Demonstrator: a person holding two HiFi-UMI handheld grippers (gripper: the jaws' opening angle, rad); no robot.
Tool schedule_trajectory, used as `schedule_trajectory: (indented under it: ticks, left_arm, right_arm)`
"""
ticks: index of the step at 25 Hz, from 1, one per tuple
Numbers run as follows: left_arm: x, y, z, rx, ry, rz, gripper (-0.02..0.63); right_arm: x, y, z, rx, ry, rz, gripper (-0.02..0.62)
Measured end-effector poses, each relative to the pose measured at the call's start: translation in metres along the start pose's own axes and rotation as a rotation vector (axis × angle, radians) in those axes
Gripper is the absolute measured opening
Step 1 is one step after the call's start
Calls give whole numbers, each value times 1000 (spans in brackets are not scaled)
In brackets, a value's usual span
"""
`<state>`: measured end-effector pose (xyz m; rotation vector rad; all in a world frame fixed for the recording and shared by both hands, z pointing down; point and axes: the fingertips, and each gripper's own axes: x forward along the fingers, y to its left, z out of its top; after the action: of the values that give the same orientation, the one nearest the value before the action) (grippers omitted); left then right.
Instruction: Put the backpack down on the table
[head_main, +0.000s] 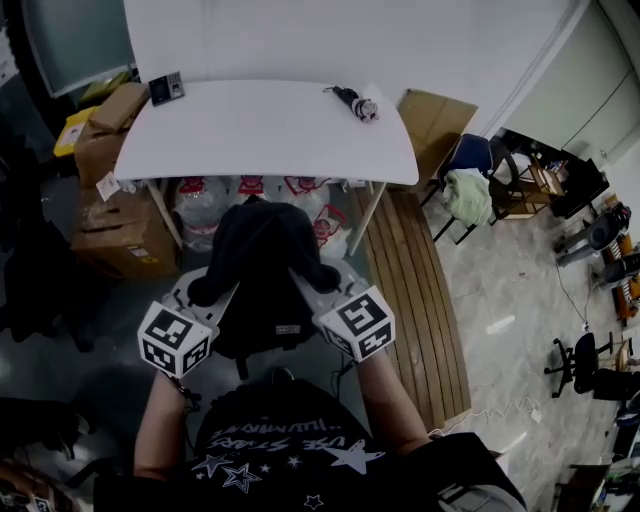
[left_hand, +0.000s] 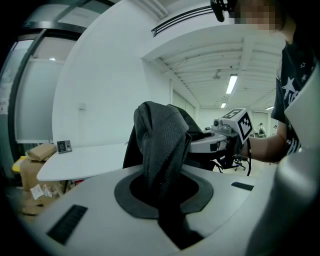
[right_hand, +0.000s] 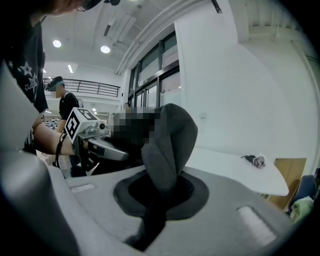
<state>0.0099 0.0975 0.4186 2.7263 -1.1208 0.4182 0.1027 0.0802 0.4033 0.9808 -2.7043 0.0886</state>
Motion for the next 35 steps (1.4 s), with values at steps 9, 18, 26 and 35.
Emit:
schedule_trajectory:
  ticks: [9, 18, 26, 35]
  left_arm:
    - [21, 1, 9, -3, 2, 42, 52]
    - [45, 20, 19, -2, 2, 25, 54]
    - [77, 62, 21, 0, 9, -29, 54]
    - [113, 128, 31, -6, 6, -95, 54]
  right_arm:
    - [2, -26, 0, -4, -15, 46, 23]
    - [17, -53, 7, 1, -6, 38, 25]
    - [53, -84, 6, 17, 15, -13, 23]
    - [111, -124, 17, 39, 28, -76, 25]
